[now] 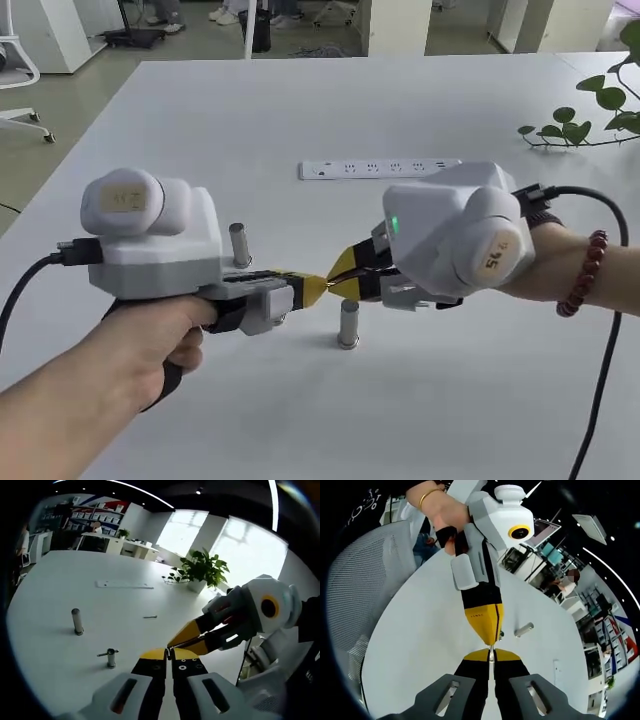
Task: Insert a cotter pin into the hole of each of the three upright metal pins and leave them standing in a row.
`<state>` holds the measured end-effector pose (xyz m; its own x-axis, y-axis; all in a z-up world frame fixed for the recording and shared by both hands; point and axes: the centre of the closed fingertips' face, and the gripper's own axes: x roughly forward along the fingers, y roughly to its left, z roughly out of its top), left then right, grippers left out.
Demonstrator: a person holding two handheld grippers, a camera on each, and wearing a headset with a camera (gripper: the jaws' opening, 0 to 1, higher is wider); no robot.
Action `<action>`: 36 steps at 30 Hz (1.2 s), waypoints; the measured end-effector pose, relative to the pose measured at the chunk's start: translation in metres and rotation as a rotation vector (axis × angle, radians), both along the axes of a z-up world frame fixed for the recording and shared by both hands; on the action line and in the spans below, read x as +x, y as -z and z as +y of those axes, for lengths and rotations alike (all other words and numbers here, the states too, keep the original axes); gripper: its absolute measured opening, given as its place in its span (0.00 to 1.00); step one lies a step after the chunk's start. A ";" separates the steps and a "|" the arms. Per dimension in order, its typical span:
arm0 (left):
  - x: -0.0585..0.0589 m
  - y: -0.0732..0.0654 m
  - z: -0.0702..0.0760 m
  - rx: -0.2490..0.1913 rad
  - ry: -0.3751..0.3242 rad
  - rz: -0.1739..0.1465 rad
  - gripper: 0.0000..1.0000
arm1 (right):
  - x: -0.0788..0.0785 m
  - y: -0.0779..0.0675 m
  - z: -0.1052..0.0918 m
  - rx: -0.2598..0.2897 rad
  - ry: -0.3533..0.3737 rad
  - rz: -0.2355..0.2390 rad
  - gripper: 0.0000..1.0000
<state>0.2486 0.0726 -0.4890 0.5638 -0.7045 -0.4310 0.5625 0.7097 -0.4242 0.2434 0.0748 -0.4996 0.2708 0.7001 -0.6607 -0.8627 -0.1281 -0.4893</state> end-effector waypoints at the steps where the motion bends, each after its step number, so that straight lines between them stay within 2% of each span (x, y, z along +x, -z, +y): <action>1: 0.000 0.000 0.000 0.002 -0.001 -0.004 0.01 | 0.000 0.000 0.000 0.003 0.006 0.003 0.00; 7: 0.001 -0.002 0.002 0.040 0.018 -0.055 0.00 | 0.002 -0.002 0.002 0.035 0.037 0.041 0.00; 12: 0.002 -0.001 0.004 0.050 0.028 -0.065 0.00 | 0.002 -0.002 0.001 0.041 0.052 0.053 0.00; 14: 0.001 -0.001 0.004 0.055 0.036 -0.068 0.00 | 0.004 0.000 -0.001 0.047 0.068 0.080 0.00; 19: 0.000 0.000 0.006 0.093 0.064 -0.103 0.00 | 0.006 -0.005 -0.004 0.136 0.142 0.232 0.05; 23: -0.001 0.000 0.007 0.112 0.091 -0.129 0.00 | 0.010 -0.003 -0.010 0.176 0.191 0.330 0.07; 26: -0.003 -0.001 0.007 0.115 0.113 -0.144 0.00 | 0.003 -0.004 -0.012 0.216 0.214 0.435 0.09; 29: -0.007 0.000 0.007 0.133 0.152 -0.163 0.00 | 0.005 -0.003 -0.019 0.230 0.216 0.502 0.10; 31: -0.011 0.000 0.005 0.131 0.176 -0.165 0.00 | -0.006 -0.005 -0.019 0.251 0.201 0.585 0.10; 36: -0.021 -0.001 0.000 0.126 0.244 -0.198 0.00 | -0.020 -0.005 -0.024 0.256 0.170 0.640 0.08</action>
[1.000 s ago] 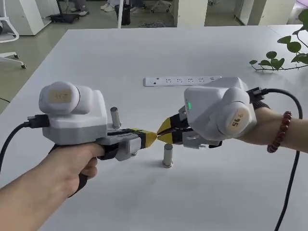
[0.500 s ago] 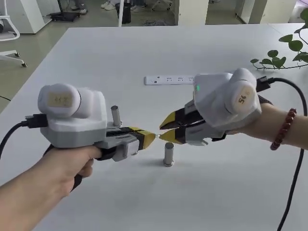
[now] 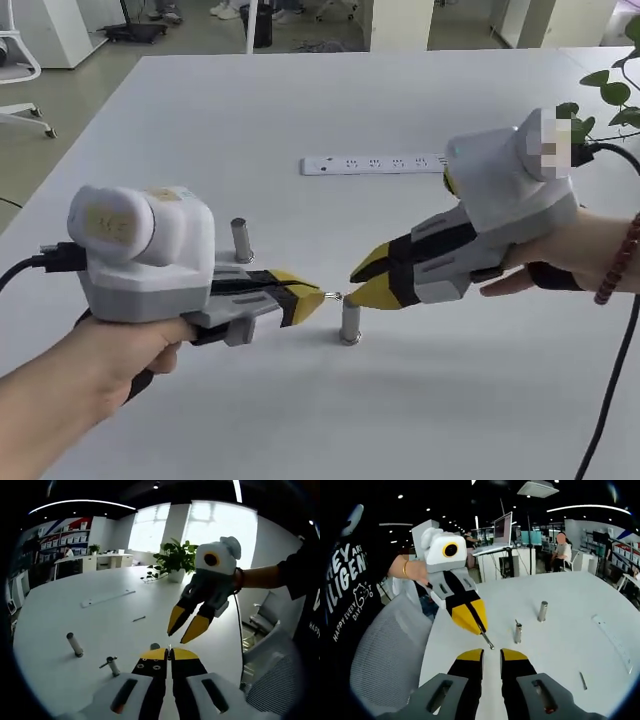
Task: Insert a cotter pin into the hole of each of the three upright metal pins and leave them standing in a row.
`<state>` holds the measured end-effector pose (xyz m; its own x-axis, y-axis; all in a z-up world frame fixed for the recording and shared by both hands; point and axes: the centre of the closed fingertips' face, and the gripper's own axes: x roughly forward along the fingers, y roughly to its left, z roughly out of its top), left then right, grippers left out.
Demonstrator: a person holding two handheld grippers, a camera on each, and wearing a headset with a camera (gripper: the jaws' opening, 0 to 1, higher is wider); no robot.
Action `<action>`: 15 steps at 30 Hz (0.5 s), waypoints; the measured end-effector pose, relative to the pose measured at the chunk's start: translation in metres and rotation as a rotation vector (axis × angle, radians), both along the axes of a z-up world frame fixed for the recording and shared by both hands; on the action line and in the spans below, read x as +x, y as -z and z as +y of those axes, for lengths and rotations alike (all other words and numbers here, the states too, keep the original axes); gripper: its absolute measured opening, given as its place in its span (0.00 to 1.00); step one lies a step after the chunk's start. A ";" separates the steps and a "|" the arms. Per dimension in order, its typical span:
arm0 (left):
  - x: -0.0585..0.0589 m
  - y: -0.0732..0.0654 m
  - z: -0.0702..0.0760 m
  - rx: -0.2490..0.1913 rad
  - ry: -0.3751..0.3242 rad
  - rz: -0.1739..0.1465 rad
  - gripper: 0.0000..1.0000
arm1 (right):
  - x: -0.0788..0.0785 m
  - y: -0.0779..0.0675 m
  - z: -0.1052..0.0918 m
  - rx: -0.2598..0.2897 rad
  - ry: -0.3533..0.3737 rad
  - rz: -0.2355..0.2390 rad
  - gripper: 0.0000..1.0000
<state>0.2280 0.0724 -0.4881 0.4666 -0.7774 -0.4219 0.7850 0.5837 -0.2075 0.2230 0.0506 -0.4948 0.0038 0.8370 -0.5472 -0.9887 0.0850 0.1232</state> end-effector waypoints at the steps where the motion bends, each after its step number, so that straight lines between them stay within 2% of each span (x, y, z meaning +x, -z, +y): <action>1: -0.002 0.000 -0.001 0.000 0.017 -0.003 0.00 | -0.002 0.000 -0.001 0.000 -0.004 0.001 0.08; 4: -0.007 0.001 -0.003 -0.007 0.046 -0.010 0.00 | -0.009 0.001 -0.003 0.002 -0.029 0.006 0.08; 6: -0.011 -0.002 -0.005 -0.029 0.065 -0.017 0.00 | -0.016 0.001 -0.004 0.013 -0.045 0.036 0.09; 15: -0.031 -0.009 -0.015 -0.066 0.174 -0.048 0.00 | -0.034 -0.002 -0.006 0.046 -0.089 0.117 0.10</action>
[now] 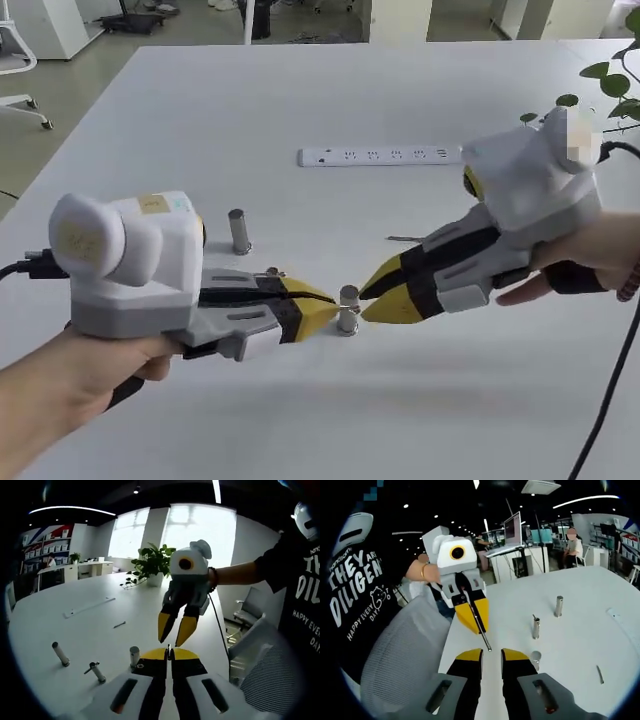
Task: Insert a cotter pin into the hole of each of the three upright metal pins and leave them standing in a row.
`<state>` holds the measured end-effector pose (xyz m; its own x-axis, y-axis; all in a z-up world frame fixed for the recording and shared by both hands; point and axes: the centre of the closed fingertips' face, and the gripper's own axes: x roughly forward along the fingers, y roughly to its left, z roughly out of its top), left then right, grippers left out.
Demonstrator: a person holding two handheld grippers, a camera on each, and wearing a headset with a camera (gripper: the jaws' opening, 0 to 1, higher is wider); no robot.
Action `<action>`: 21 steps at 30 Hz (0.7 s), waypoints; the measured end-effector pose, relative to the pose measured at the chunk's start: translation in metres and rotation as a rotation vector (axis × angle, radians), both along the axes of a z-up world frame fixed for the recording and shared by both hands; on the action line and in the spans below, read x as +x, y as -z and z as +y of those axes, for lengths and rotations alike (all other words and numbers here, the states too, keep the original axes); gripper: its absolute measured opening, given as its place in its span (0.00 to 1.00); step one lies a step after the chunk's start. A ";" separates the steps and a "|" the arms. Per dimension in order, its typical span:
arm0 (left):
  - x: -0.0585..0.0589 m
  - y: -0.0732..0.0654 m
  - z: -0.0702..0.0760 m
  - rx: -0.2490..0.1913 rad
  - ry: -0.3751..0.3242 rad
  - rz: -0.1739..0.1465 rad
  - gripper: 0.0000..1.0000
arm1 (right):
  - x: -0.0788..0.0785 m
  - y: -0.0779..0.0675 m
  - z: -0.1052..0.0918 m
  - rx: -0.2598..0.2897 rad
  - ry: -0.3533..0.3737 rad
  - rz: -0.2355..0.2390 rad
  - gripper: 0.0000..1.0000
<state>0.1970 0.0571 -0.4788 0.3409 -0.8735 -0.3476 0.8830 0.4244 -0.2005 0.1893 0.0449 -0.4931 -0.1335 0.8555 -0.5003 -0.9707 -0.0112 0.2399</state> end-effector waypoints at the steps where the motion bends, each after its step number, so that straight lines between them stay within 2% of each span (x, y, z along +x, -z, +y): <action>1: -0.001 -0.001 -0.001 -0.005 0.007 0.001 0.00 | -0.004 0.000 -0.001 0.003 -0.014 0.015 0.10; 6: -0.013 -0.002 -0.006 -0.011 0.073 -0.013 0.00 | -0.013 -0.001 -0.003 0.017 -0.041 0.067 0.10; 10: -0.016 -0.001 -0.007 -0.011 0.085 -0.012 0.00 | -0.024 -0.001 -0.005 0.019 -0.088 0.099 0.08; 15: -0.021 -0.003 -0.009 -0.028 0.109 -0.005 0.00 | -0.024 0.000 -0.003 0.031 -0.076 0.119 0.07; 21: -0.024 -0.002 -0.011 -0.035 0.122 0.003 0.00 | -0.031 -0.001 0.000 0.041 -0.099 0.142 0.06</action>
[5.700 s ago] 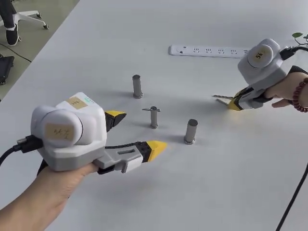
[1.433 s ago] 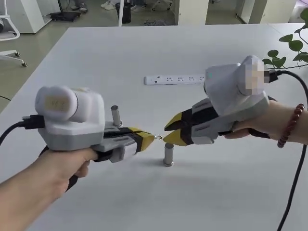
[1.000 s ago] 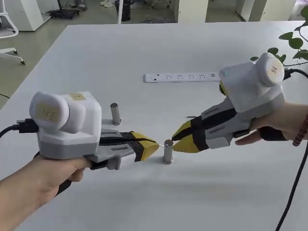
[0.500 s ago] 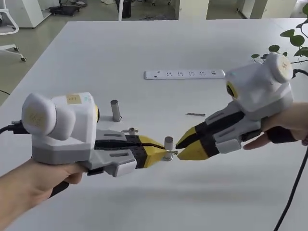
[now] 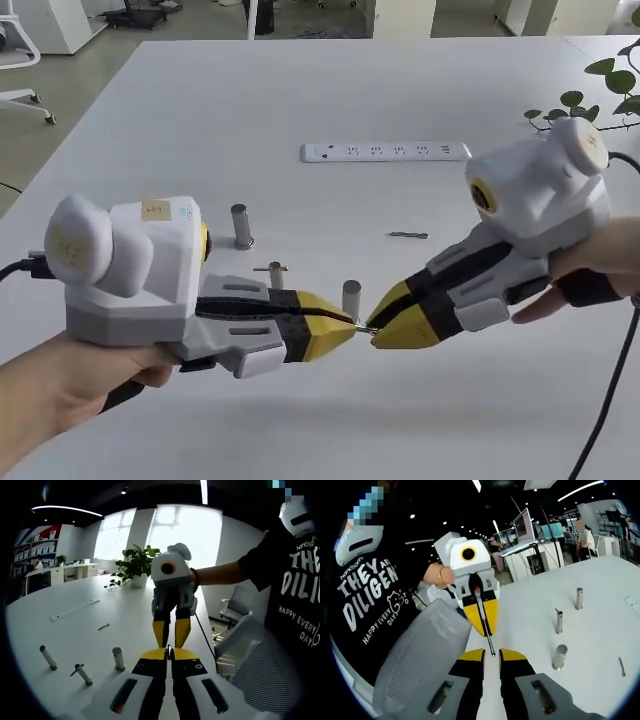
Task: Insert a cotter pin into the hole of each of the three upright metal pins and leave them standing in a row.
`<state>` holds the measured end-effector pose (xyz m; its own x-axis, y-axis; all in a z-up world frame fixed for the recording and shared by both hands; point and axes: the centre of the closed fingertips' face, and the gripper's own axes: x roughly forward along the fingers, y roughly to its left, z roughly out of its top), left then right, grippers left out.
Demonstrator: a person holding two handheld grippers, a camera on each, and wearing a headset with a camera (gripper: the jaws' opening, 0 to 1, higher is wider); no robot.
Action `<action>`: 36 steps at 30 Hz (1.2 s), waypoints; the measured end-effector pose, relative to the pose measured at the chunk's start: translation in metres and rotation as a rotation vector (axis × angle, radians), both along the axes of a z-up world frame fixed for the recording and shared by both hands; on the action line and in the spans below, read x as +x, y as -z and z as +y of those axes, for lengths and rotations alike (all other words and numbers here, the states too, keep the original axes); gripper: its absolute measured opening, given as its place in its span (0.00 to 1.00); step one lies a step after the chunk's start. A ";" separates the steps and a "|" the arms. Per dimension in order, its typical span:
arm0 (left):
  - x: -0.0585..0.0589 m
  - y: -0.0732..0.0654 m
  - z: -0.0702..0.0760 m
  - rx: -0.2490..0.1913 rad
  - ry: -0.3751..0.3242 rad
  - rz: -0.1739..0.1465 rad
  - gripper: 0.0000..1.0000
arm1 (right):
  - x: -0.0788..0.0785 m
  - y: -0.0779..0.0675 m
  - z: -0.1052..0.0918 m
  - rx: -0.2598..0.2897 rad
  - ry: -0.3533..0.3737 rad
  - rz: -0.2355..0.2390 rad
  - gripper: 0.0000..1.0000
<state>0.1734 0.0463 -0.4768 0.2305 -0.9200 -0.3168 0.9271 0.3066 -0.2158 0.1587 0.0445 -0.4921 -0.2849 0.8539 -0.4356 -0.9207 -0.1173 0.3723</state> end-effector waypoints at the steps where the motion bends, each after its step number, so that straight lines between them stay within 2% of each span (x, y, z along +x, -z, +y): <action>1: -0.001 -0.001 -0.001 -0.006 0.003 0.001 0.00 | -0.001 0.000 0.001 -0.001 -0.004 0.003 0.06; 11: -0.006 -0.002 -0.003 -0.019 0.027 0.011 0.00 | -0.008 0.002 0.004 0.007 -0.028 0.025 0.00; 14: -0.008 -0.001 -0.003 -0.021 0.032 0.015 0.00 | -0.010 0.001 0.004 0.028 -0.051 -0.003 0.00; 15: -0.008 -0.002 -0.003 -0.024 0.032 0.017 0.00 | -0.011 0.001 0.004 0.021 -0.042 0.019 0.00; 20: -0.008 -0.003 -0.003 -0.031 0.033 0.019 0.01 | -0.011 -0.001 0.004 0.025 -0.067 -0.022 0.00; 24: -0.007 0.000 -0.002 -0.012 0.026 0.014 0.01 | -0.011 0.000 0.004 0.010 -0.072 -0.050 0.00; 25: -0.006 0.001 -0.001 -0.010 0.004 0.040 0.02 | -0.011 0.001 0.004 0.006 -0.073 -0.061 0.00; 26: -0.004 0.001 -0.001 -0.011 -0.010 0.050 0.02 | -0.011 0.001 0.004 0.003 -0.073 -0.064 0.00; 31: 0.001 0.005 0.003 0.026 -0.038 0.005 0.03 | -0.004 0.007 0.001 -0.031 -0.068 -0.112 0.00; 36: 0.007 0.009 0.007 0.038 -0.075 -0.009 0.09 | 0.004 0.010 -0.004 -0.056 -0.044 -0.142 0.00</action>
<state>0.1806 0.0536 -0.4855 0.3015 -0.8875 -0.3486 0.9030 0.3832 -0.1946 0.1629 0.0404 -0.5023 -0.2537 0.8151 -0.5208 -0.9590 -0.1414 0.2457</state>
